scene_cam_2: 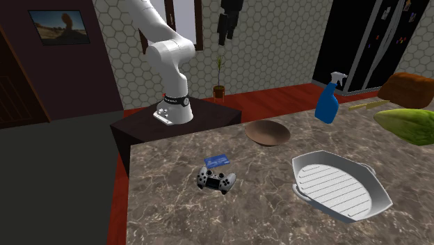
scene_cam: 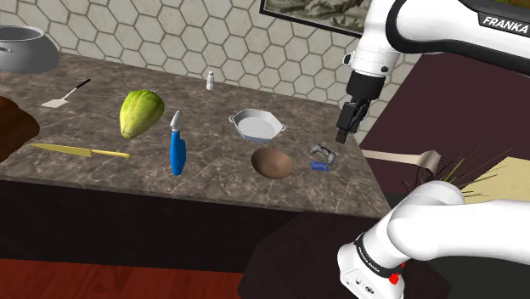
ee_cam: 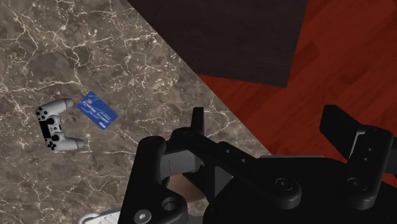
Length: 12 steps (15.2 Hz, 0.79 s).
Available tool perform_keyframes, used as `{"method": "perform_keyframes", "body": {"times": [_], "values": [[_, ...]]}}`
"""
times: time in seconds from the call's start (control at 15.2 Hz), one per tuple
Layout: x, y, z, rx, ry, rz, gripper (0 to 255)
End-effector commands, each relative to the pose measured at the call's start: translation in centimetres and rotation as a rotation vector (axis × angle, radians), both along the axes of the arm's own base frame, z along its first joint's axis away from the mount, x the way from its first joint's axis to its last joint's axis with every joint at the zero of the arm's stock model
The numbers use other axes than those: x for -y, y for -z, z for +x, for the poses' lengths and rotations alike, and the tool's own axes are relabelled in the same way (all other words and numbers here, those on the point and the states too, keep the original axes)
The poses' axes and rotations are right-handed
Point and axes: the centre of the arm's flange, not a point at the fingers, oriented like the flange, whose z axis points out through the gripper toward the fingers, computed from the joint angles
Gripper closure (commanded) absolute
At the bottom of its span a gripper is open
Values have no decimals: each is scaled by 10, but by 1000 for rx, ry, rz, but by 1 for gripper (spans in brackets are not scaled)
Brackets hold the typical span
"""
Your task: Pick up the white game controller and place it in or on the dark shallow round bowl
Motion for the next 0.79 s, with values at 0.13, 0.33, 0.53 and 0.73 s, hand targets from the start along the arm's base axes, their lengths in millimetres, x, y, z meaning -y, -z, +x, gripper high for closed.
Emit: {"method": "perform_keyframes", "body": {"times": [0.13, 0.33, 0.53, 0.73], "values": [[17, 17, 8, 1, 0, -4, 0], [44, 43, 20, 3, -1, -10, 0], [70, 69, 32, 4, -2, -16, 0], [97, 95, 45, 6, -3, -22, 0]]}}
